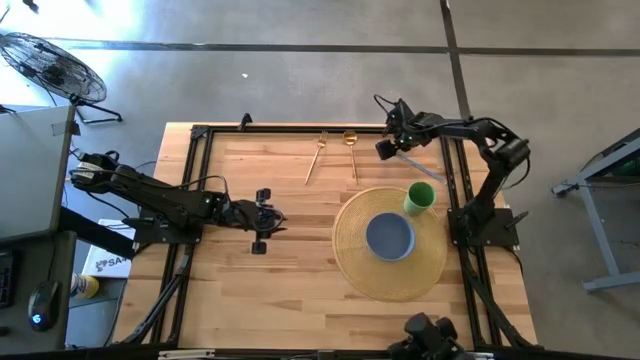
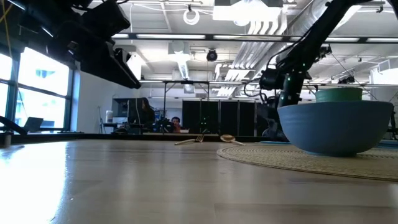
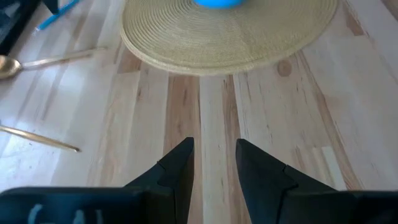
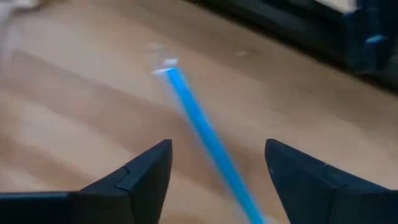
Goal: Pick & Place Utensil
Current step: Put the blue straw into the green cup
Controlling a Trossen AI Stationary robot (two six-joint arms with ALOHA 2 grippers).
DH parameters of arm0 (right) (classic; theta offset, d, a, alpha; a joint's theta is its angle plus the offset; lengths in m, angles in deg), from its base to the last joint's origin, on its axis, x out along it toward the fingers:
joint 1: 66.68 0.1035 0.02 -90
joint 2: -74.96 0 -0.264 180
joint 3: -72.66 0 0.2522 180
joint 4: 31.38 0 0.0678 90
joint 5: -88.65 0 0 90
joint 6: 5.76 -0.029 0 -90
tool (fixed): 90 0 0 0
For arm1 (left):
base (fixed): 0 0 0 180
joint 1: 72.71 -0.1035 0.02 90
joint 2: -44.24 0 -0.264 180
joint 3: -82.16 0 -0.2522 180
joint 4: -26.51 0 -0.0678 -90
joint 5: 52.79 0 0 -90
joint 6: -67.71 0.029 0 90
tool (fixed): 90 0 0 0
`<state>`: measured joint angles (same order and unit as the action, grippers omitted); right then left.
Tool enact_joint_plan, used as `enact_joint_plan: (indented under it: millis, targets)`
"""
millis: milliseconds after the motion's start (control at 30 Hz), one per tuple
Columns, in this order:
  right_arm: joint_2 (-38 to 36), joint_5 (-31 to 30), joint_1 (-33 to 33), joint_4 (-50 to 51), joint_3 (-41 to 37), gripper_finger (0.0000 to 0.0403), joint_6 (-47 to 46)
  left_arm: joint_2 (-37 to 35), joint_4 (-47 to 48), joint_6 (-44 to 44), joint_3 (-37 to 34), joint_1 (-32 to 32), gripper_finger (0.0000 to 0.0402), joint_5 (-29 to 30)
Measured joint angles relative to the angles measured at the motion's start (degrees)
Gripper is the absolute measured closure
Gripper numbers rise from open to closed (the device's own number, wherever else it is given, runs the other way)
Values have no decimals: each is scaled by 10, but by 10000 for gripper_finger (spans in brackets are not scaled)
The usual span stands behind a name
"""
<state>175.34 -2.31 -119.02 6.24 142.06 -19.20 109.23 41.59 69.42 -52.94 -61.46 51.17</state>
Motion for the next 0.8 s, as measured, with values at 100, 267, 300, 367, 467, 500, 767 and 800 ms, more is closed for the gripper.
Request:
enact_joint_plan:
  millis: [100, 267, 300, 367, 467, 500, 767, 800]
  targets:
    - [8, -20, -5, 3, 0, 178, 24, 1, -13, 3, 0, 0, 286, 1]
    - [8, 0, -4, 40, 0, 217, 58, 1, -15, 11, 0, 0, 286, 1]
    - [8, 0, -4, 46, 0, 226, 62, 1, -16, 11, 0, 0, 286, 1]
    - [8, 0, -4, 58, 0, 245, 68, 2, -18, 11, 0, 0, 286, 1]
    - [8, 0, -6, 63, 0, 276, 81, 2, -17, 11, 0, 0, 286, 1]
    - [8, 0, -6, 63, 0, 286, 85, 2, -17, 11, 0, 0, 286, 1]
    - [8, -5, -10, 50, 0, 354, 110, 2, -18, 11, 0, 0, 286, 2]
    - [8, -5, -10, 51, 0, 359, 110, 2, -19, 11, 0, 0, 286, 2]
